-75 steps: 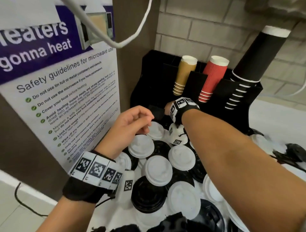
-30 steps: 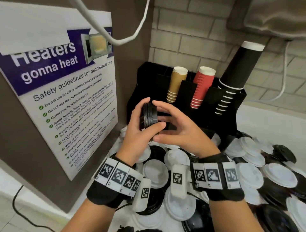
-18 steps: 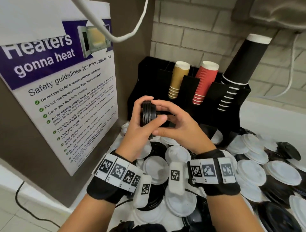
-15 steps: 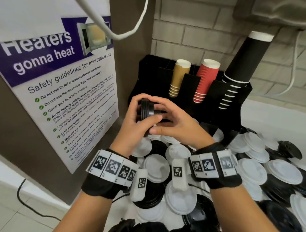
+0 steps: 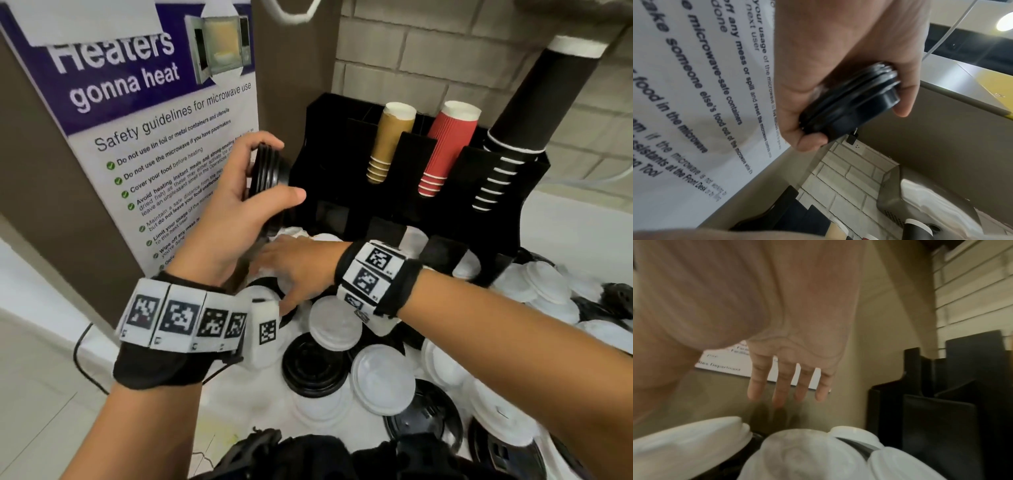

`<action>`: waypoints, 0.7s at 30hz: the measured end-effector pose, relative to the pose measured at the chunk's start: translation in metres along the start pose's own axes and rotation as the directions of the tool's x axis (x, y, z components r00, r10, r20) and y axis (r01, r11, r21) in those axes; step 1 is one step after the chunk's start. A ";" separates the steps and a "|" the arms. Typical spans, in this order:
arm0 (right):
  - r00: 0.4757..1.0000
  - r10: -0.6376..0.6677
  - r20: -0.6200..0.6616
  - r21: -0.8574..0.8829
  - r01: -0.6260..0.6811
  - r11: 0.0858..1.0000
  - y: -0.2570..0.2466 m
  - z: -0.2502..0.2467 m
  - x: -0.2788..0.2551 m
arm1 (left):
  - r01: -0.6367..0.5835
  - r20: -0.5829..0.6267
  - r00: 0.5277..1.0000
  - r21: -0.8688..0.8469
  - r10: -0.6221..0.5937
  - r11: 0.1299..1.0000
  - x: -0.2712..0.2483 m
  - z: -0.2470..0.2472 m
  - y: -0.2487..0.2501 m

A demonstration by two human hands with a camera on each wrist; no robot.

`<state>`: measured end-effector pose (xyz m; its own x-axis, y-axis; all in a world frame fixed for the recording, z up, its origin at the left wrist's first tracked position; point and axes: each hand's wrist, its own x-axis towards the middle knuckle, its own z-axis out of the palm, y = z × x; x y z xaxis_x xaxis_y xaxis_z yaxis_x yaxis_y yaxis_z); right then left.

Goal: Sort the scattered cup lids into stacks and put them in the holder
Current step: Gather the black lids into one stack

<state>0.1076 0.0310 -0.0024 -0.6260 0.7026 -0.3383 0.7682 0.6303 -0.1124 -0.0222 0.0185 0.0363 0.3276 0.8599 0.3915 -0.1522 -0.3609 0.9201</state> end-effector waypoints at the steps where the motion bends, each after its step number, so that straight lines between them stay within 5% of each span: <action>1: 1.000 -0.014 0.026 -0.007 0.015 1.000 -0.003 0.000 0.007 | -0.003 -0.001 1.000 -0.001 0.003 1.000 -0.001 0.000 0.001; 5: 0.990 -0.034 0.134 -0.114 0.049 0.992 -0.015 0.005 0.026 | -0.013 -0.012 1.000 0.025 0.014 1.000 -0.004 -0.002 0.000; 9: 0.998 -0.046 0.031 -0.046 0.048 0.998 -0.018 0.002 0.024 | -0.013 -0.027 1.000 0.039 0.014 0.999 -0.007 -0.005 0.001; 12: 0.997 0.076 -0.035 0.164 -0.069 0.984 -0.004 -0.021 0.009 | -0.029 -0.041 0.999 0.044 0.030 0.999 -0.008 -0.007 0.003; 16: 0.953 0.292 -0.086 -0.099 -0.300 0.949 0.020 -0.042 -0.008 | -0.031 -0.051 0.998 0.046 0.033 0.998 -0.008 -0.006 0.002; 21: 0.979 0.137 0.152 -0.125 -0.119 0.985 0.000 -0.032 0.003 | -0.016 -0.040 0.999 0.053 0.018 0.998 -0.007 -0.006 0.002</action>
<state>0.1011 0.0438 0.0267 -0.4868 0.7239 -0.4889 0.8141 0.5789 0.0465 -0.0308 0.0139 0.0355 0.2871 0.8670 0.4073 -0.1077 -0.3933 0.9131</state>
